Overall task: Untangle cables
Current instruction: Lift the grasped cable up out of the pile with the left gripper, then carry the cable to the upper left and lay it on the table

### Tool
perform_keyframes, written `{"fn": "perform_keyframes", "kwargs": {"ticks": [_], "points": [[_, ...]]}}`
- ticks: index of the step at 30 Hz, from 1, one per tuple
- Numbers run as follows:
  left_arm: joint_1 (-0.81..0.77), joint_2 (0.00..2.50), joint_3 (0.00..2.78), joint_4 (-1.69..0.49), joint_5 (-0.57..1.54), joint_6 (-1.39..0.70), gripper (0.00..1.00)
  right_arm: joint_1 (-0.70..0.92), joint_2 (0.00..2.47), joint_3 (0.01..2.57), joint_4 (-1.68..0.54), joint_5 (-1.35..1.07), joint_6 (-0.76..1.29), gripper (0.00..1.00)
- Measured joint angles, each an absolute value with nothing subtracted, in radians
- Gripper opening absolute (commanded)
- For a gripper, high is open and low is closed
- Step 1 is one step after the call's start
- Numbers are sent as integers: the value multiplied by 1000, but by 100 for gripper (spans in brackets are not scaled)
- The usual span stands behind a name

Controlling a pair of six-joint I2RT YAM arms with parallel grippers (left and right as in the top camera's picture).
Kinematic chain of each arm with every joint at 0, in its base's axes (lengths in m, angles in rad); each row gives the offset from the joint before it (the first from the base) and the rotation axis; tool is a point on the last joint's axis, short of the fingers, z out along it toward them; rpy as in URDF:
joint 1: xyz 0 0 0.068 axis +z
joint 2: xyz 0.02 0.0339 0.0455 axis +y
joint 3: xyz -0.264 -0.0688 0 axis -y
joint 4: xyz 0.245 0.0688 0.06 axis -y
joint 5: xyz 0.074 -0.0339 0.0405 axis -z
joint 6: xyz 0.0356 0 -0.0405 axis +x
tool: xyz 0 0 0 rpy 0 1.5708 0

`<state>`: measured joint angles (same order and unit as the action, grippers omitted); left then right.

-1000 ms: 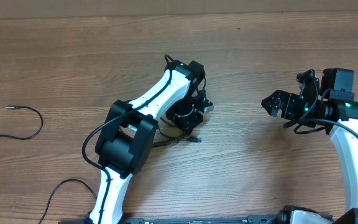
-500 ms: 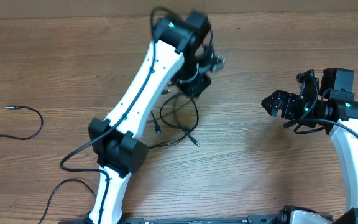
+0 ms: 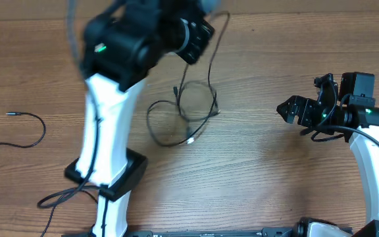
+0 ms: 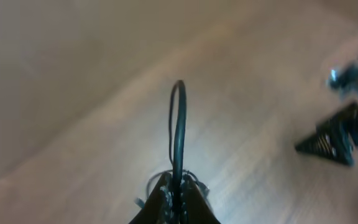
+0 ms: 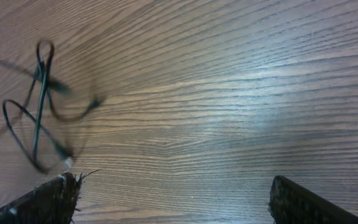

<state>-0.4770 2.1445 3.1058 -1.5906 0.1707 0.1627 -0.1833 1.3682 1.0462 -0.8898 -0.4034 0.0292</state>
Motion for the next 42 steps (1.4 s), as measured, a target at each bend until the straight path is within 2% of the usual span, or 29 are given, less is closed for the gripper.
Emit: {"fn": "perform_keyframes", "kwargs": {"ticks": [11, 18, 21, 33, 42], "points": [[-458, 1968, 3127, -1546, 31, 163, 4, -183, 1369, 1046, -890, -403, 30, 96], [-458, 1855, 3131, -1454, -4, 81, 4, -183, 1368, 1046, -890, -404, 30, 96], [-458, 1830, 3137, -1447, -100, 64, 5, -183, 1369, 1046, -890, -408, 29, 96], [-455, 1916, 3128, -1455, -303, 54, 4, -183, 1369, 1046, -890, -412, 29, 96], [-349, 2075, 3123, -1459, -286, 26, 4, -183, 1369, 1046, -886, -412, 29, 96]]}}
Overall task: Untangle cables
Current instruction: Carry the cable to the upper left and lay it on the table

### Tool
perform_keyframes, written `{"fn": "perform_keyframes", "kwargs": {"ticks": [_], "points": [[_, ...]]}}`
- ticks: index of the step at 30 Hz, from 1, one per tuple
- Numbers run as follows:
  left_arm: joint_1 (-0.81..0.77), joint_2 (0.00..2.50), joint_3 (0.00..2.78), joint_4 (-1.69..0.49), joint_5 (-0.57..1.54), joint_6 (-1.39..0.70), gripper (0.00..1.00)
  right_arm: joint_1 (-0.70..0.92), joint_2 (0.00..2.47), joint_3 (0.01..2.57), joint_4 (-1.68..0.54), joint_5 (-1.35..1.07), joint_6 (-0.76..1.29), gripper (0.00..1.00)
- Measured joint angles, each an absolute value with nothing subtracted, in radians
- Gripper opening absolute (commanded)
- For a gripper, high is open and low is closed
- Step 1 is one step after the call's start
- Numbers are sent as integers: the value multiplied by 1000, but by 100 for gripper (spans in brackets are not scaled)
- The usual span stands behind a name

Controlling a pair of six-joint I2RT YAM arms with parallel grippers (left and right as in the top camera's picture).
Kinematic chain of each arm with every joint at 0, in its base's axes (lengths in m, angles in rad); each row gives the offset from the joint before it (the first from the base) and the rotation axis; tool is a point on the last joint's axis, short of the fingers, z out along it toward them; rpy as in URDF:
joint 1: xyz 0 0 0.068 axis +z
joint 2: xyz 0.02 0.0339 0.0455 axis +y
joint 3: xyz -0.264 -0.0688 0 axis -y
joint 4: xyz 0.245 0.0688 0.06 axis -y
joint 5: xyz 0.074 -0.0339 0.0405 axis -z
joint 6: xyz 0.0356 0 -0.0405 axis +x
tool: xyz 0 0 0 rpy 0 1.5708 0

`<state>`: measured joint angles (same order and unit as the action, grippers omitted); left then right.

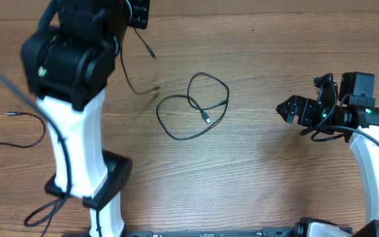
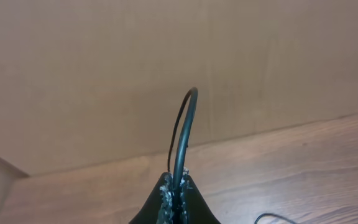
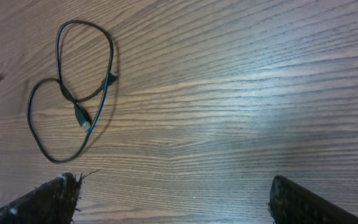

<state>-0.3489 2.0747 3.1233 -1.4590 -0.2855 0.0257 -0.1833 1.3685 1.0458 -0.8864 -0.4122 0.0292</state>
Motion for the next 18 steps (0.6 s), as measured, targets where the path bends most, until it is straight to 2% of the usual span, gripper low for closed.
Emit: {"fn": "perform_keyframes", "kwargs": {"ticks": [9, 18], "points": [[-166, 2207, 3121, -1489, -145, 16, 4, -183, 1368, 1046, -884, -413, 30, 96], [81, 2365, 3121, -1488, 3, 8, 4, -183, 1369, 1046, -886, -413, 29, 96]]}}
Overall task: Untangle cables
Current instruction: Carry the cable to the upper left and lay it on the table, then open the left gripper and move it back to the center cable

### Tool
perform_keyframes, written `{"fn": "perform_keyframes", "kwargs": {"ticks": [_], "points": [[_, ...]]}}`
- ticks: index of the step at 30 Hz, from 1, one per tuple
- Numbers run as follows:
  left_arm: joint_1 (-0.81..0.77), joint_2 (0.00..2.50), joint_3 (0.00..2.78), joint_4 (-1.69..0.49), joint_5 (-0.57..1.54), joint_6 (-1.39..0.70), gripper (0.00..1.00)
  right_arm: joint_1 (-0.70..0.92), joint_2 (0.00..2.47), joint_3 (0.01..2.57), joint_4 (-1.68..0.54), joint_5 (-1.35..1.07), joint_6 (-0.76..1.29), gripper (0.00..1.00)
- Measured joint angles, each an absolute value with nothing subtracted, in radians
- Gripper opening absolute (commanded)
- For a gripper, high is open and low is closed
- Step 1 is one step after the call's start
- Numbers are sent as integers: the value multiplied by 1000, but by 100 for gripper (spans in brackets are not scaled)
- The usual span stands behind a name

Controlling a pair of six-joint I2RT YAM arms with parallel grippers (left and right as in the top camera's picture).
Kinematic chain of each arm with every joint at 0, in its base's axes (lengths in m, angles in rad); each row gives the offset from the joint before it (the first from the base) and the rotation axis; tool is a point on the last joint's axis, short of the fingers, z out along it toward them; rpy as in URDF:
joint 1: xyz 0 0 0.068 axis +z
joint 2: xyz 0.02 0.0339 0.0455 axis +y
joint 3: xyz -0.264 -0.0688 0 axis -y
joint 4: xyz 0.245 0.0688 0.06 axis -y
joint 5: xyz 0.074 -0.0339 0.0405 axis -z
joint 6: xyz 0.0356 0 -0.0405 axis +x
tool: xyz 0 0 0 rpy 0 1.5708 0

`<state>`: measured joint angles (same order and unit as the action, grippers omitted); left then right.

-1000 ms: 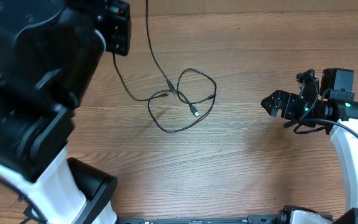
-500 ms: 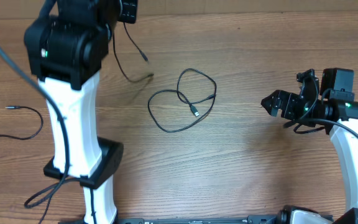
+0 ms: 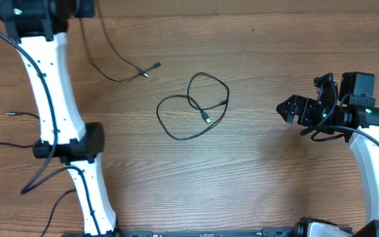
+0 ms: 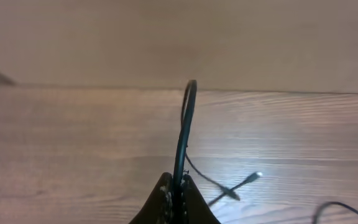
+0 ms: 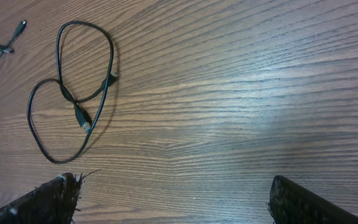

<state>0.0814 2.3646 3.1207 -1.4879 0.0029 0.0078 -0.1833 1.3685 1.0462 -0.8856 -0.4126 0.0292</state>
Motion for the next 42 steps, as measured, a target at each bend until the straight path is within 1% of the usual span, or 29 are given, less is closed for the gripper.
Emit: {"fn": "perform_keyframes", "kwargs": {"ticks": [8, 13, 14, 16, 17, 18, 19, 20, 26, 31, 33, 39, 42], "points": [[268, 2542, 3121, -1464, 103, -11, 4, -183, 1368, 1046, -907, -412, 30, 96], [384, 2680, 3120, -1450, 121, -89, 4, -183, 1369, 1046, -919, -413, 29, 96], [409, 2706, 3120, -1450, 125, -115, 11, -183, 1369, 1046, -920, -412, 29, 96], [458, 2750, 3120, -1451, 137, -163, 48, -183, 1369, 1046, -920, -413, 29, 96], [489, 2774, 3120, -1458, 154, -187, 63, -183, 1369, 1046, -920, -412, 30, 96], [497, 2781, 3120, -1460, 158, -189, 71, -183, 1368, 1046, -920, -412, 29, 96], [519, 2791, 3120, -1463, 178, -200, 91, -183, 1368, 1046, -920, -413, 30, 96], [544, 2800, 3120, -1467, 208, -211, 100, -184, 1369, 1046, -920, -413, 29, 96], [612, 2803, 3120, -1488, 351, -237, 100, -183, 1368, 1046, -920, -413, 29, 96], [615, 2803, 3120, -1534, 492, -237, 100, -183, 1368, 1046, -921, -414, 29, 96], [614, 2802, 3121, -1545, 516, -229, 100, -183, 1369, 1046, -921, -414, 30, 96], [582, 2737, 3121, -1592, 509, -146, 100, -183, 1369, 1046, -920, -414, 29, 96], [508, 2610, 3121, -1621, 437, -80, 100, -183, 1368, 1046, -920, -414, 30, 97]]}}
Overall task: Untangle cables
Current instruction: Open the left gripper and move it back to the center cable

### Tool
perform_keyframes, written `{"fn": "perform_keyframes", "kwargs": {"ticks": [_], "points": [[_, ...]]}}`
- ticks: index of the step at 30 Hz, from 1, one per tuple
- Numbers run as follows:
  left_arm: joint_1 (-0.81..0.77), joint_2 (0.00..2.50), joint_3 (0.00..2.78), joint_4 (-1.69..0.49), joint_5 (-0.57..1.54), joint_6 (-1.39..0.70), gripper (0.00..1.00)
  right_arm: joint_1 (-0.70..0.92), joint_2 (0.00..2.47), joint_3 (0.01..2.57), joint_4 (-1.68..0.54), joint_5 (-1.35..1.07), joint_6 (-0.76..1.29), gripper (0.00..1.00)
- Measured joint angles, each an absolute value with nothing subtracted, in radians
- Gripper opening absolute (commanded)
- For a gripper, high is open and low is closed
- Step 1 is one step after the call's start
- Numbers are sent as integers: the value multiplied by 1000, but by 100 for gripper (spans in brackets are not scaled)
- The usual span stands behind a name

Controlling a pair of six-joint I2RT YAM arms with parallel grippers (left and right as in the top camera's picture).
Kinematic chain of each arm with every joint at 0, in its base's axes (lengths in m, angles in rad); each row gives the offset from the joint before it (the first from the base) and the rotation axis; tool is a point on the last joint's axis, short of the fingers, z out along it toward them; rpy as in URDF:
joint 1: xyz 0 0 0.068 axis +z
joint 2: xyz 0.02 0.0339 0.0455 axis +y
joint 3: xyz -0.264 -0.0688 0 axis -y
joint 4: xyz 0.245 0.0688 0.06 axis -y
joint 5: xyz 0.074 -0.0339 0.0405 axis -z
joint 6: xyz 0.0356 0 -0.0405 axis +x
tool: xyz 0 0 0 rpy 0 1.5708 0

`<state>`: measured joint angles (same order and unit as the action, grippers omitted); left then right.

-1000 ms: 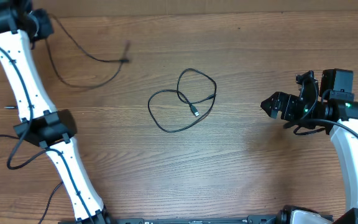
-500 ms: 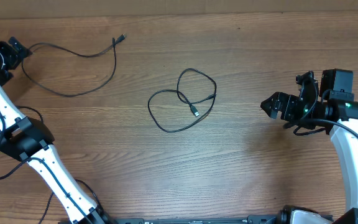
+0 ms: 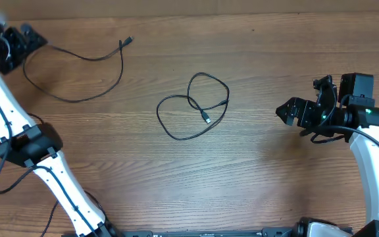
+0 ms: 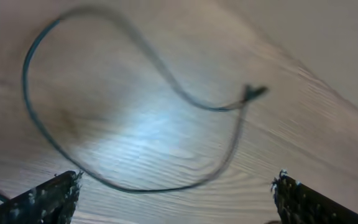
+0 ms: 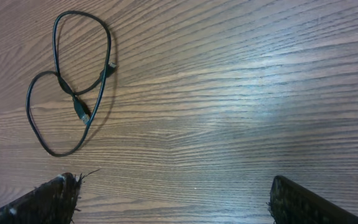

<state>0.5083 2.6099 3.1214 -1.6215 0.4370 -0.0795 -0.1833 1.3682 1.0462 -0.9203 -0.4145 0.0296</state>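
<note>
A thin black cable (image 3: 84,58) lies loose in a wide curve on the wooden table at the far left, its plug (image 3: 126,42) toward the middle; the left wrist view shows this cable (image 4: 166,93) blurred. My left gripper (image 3: 20,41) is open at the far left corner, nothing between its fingers (image 4: 48,199). A second black cable (image 3: 193,108) lies in two crossed loops at the table's middle, also in the right wrist view as the looped cable (image 5: 73,93). My right gripper (image 3: 288,110) hangs open at the right, empty.
Another dark cable trails at the left edge by the left arm's base (image 3: 28,148). The wooden table (image 3: 262,184) stretches between the looped cable and the right arm.
My left gripper, which was shut on the thin cable at the far left, is now open and farther left. The cable lies on the table. The right arm has not moved.
My left gripper held the thin cable above the tangled pile in the middle. Then it was at the back left with the cable clear of the other one, which lay in two loops. Now the thin cable lies released at the far left.
</note>
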Motion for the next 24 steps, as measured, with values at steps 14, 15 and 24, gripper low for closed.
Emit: {"fn": "perform_keyframes", "kwargs": {"ticks": [14, 15, 24], "points": [[41, 2426, 3094, -1685, 352, 41, 100, -183, 1369, 1046, -927, -414, 29, 100], [12, 2426, 3083, -1684, 340, 47, 100, -183, 1369, 1046, -927, -414, 29, 100], [-314, 2427, 2817, -1680, 218, 64, 100, -183, 1369, 1046, -927, -414, 30, 100]]}}
